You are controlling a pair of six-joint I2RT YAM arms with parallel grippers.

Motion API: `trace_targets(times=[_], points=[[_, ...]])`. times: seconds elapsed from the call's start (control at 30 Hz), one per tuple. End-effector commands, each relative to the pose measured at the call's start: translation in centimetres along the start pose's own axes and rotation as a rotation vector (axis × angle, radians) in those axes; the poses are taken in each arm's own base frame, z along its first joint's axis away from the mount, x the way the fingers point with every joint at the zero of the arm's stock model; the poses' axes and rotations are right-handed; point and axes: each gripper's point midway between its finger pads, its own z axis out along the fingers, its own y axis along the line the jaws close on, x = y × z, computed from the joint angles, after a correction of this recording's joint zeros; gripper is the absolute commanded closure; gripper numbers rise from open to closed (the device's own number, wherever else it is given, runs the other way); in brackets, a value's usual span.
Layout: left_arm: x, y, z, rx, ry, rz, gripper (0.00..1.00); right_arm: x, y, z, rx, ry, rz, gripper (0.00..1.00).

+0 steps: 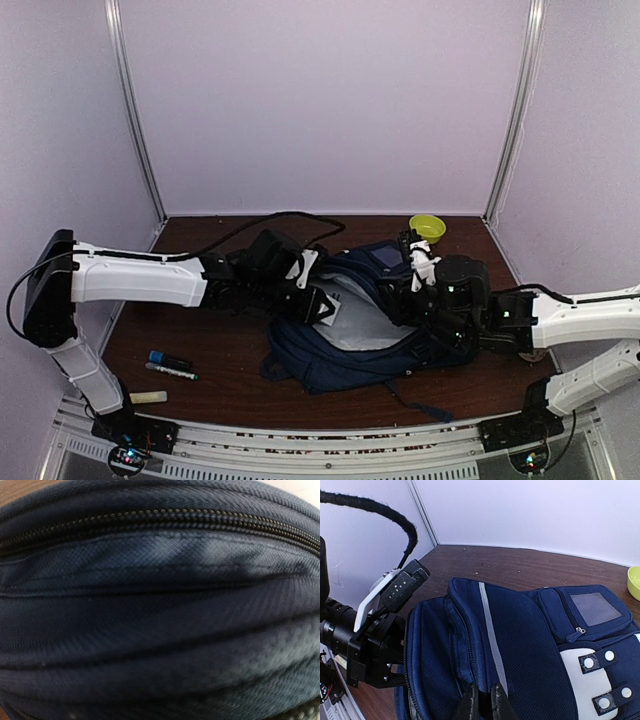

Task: Pack the student bag
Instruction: Place the charger in the second largest pocket of the bag.

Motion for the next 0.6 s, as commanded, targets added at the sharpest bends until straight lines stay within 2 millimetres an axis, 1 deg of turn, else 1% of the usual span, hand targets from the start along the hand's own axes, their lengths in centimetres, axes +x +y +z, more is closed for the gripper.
trace_targets(times=[0.0,0.2,0.23,0.27,0.33,0.37,0.4,0.47,0.5,0.57], points=[[-2.4,-1.4,-0.4,0.059,-0.073,-0.017,1.00,-2.6,-0.8,-0.7,0.055,-0.074,0.061,1.00],[-2.7,-1.8,-0.4,0.076,-0.078,-0.007,1.00,-2.4,-1.2,-1.2,0.057,-0.087,0.063,1.00],[-2.7,-1.9,-0.4,0.081,-0.076,0.000,0.97,-2.5,-1.3,-1.3,0.059,-0.091,0.063,1.00],[-2.8,-2.0,-0.5,0.083,-0.074,0.010,0.86,-2.4,-1.5,-1.4,0.063,-0.091,0.060,1.00],[-2.8,-2.0,-0.7,0.083,-0.072,0.031,0.60,-2.3,-1.8,-1.7,0.073,-0.093,0.055,1.00],[-3.0,-2.1,-1.1,0.091,-0.077,0.041,0.51,-2.1,-2.0,-1.8,0.081,-0.091,0.048,1.00],[-3.0,-2.1,-1.3,0.091,-0.079,0.050,0.43,-2.0,-2.3,-1.9,0.090,-0.090,0.043,1.00],[-3.3,-2.2,-2.1,0.091,-0.090,0.068,0.35,-1.5,-2.9,-2.1,0.113,-0.087,0.026,1.00],[-3.4,-2.0,-2.5,0.082,-0.093,0.074,0.33,-1.3,-3.2,-2.2,0.125,-0.084,0.019,1.00],[-3.5,-1.7,-3.4,0.064,-0.101,0.082,0.31,-0.9,-3.8,-2.4,0.146,-0.083,0.007,1.00]])
